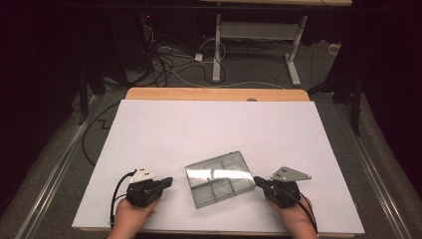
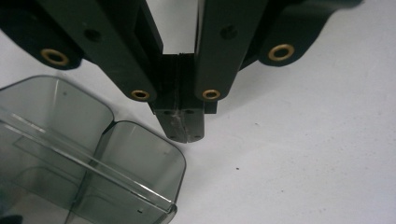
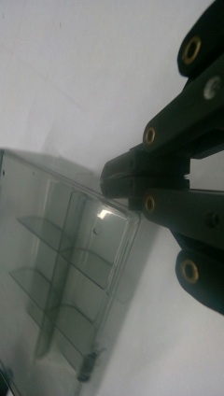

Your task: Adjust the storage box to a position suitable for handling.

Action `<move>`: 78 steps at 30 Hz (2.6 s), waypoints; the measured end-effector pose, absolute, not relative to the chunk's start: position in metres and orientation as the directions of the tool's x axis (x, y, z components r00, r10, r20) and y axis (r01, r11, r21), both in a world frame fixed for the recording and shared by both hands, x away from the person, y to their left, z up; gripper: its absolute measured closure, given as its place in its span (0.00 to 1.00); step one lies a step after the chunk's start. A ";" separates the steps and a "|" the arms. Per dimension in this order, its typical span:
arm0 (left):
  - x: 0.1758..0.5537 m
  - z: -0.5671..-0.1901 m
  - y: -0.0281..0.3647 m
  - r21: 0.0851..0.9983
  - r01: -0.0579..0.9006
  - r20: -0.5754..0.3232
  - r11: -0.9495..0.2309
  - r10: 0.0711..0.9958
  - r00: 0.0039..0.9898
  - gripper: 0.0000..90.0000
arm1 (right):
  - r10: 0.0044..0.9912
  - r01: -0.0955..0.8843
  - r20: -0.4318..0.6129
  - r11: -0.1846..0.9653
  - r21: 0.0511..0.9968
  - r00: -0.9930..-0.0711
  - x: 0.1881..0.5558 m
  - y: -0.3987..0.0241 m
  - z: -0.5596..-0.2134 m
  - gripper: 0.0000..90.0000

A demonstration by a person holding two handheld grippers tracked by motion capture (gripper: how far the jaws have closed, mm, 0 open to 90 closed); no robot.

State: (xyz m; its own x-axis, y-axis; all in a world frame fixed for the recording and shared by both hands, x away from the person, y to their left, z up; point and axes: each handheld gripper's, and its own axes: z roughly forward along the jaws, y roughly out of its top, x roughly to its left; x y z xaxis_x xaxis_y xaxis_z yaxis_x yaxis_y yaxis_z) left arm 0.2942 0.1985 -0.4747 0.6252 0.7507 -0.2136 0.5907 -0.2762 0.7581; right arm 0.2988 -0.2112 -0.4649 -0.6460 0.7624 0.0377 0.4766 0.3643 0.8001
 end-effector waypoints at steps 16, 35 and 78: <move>0.298 -0.476 0.189 0.721 0.608 -0.213 -0.331 0.729 0.650 0.97 | 0.655 0.422 0.035 0.444 0.791 -0.755 0.257 -0.179 -0.465 1.00; 0.294 -0.476 0.167 0.723 0.583 -0.209 -0.371 0.687 0.696 0.97 | 0.669 0.378 0.043 0.364 0.851 -0.742 0.259 -0.188 -0.445 1.00; 0.296 -0.473 0.180 0.761 0.541 -0.180 -0.359 0.683 0.707 0.97 | 0.495 0.313 0.093 0.383 0.869 -0.864 0.258 -0.131 -0.447 1.00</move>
